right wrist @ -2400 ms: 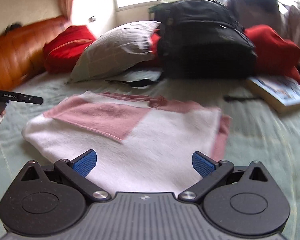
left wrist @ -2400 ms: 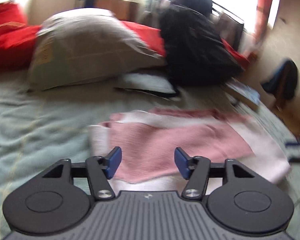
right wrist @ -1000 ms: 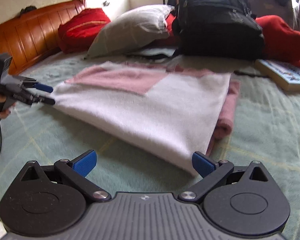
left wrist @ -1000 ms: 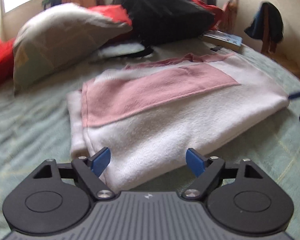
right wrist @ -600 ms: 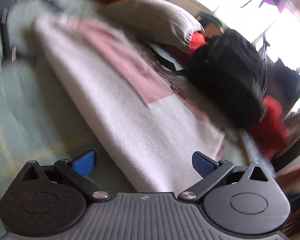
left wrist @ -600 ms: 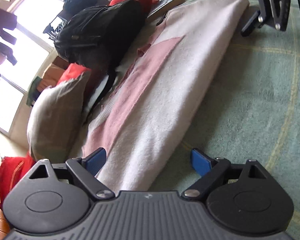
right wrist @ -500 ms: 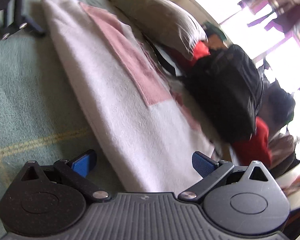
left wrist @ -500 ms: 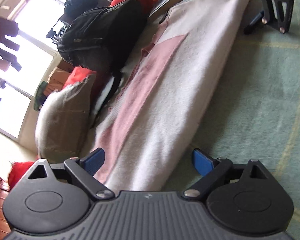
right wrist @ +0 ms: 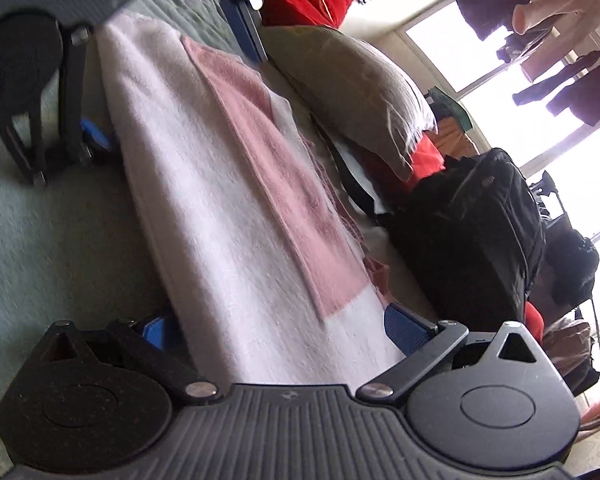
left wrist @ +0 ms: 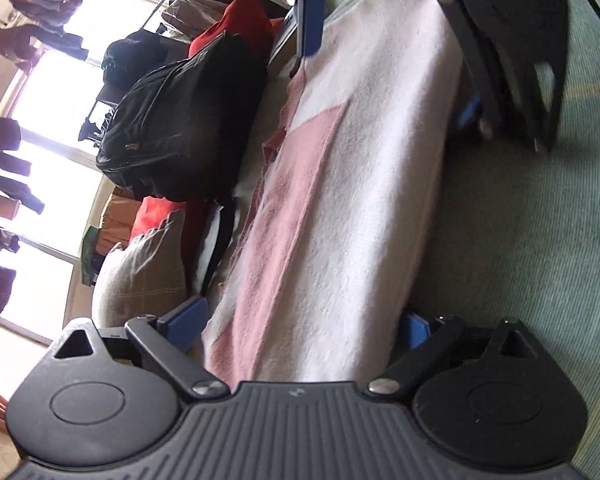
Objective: Fold clothes
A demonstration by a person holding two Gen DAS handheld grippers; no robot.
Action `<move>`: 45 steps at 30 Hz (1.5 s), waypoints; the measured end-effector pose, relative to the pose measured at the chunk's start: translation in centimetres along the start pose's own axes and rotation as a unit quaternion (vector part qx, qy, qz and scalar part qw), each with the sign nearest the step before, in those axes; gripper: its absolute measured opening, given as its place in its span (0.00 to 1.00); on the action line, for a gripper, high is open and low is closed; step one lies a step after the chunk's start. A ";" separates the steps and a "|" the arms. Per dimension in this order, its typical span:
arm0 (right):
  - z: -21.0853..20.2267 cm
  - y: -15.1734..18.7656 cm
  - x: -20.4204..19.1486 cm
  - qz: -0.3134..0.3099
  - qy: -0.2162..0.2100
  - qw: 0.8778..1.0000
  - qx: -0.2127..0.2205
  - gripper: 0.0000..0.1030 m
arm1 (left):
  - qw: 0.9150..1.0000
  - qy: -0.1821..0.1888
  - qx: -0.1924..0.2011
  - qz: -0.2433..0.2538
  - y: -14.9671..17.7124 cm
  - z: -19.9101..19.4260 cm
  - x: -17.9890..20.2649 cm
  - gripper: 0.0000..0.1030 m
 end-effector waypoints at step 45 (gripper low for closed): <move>1.8 4.1 -2.3 -0.113 0.051 0.990 -0.068 0.23 | 0.987 -0.019 -0.069 0.140 2.0 3.9 4.1 0.12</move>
Point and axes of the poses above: each gripper's, at about its wrist camera, not at the fingertips, and z roughly the way its jaws point, x to its right, y to its underside, the point moved 3 cm from there along z, roughly the way its jaws point, and after that the axes turned 15 degrees about x, right-handed, at the moved point
